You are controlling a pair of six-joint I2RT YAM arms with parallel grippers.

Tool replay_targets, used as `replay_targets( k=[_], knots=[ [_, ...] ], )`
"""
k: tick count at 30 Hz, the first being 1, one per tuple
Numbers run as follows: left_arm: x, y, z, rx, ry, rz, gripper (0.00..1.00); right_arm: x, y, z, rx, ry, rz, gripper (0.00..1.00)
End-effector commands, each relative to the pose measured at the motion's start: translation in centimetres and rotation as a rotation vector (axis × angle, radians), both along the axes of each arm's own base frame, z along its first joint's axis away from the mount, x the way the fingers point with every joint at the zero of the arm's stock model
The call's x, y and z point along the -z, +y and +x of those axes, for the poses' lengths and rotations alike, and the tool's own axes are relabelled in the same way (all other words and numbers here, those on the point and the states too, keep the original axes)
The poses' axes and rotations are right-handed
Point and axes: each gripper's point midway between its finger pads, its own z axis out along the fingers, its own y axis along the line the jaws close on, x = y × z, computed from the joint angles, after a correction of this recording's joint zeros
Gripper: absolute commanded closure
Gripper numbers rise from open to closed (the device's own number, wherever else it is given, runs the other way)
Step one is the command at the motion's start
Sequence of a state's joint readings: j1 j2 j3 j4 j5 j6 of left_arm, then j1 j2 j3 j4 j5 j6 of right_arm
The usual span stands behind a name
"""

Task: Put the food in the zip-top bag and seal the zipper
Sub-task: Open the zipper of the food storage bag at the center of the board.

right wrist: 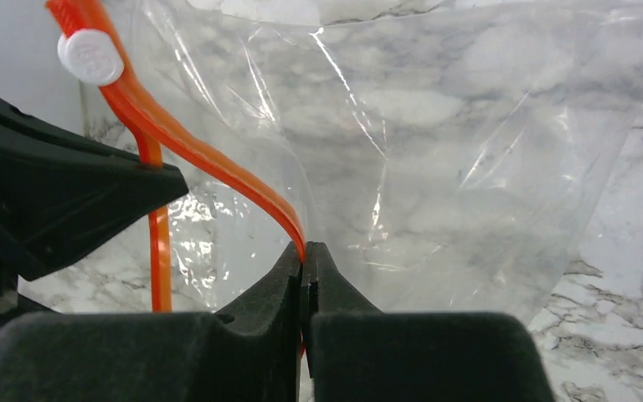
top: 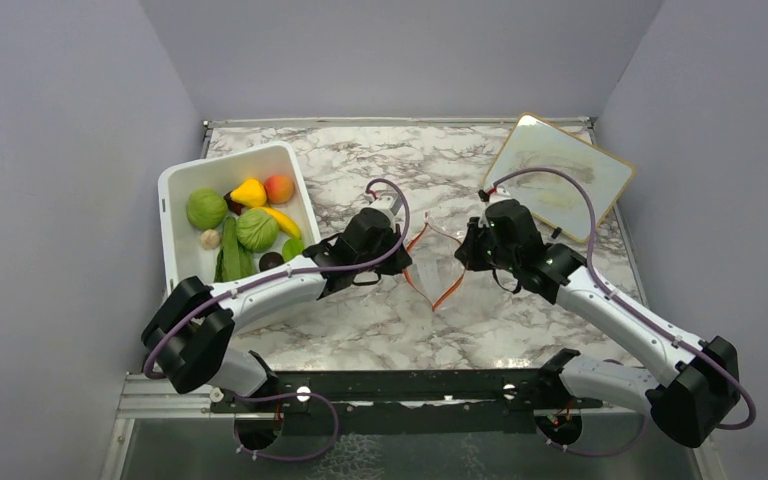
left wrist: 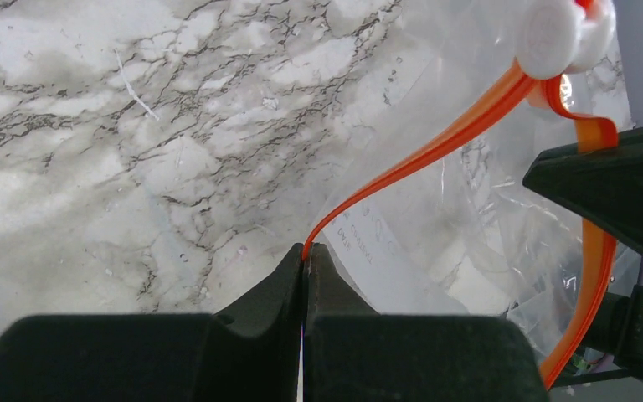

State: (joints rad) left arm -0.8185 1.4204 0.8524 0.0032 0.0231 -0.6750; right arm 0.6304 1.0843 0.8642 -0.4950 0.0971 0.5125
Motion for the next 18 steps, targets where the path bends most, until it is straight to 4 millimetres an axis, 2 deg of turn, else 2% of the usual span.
replay_targets(
  k=[1, 5, 10, 13, 15, 18],
  knots=[
    [1.0, 0.6, -0.2, -0.017, 0.031, 0.029, 0.95, -0.9, 2.1, -0.3, -0.102, -0.062, 0.096, 0.99],
    [-0.5, 0.3, -0.2, -0.004, 0.011, 0.013, 0.80, -1.6, 3.0, -0.7, -0.136, -0.078, 0.157, 0.99],
    [-2.6, 0.9, 0.1, -0.007, -0.034, 0.026, 0.51, -2.5, 3.8, -0.8, -0.143, -0.075, 0.211, 0.99],
    [-3.8, 1.2, -0.1, 0.007, -0.067, 0.030, 0.41, -2.8, 4.1, -0.6, -0.147, -0.092, 0.238, 0.99],
    [-4.5, 1.5, -0.3, 0.020, -0.085, 0.036, 0.36, -2.2, 4.0, -0.3, -0.128, -0.090, 0.232, 0.99],
    [-5.5, 2.7, -0.3, 0.000, -0.115, 0.066, 0.31, -2.1, 4.1, -0.2, -0.127, -0.076, 0.226, 0.99]
  ],
)
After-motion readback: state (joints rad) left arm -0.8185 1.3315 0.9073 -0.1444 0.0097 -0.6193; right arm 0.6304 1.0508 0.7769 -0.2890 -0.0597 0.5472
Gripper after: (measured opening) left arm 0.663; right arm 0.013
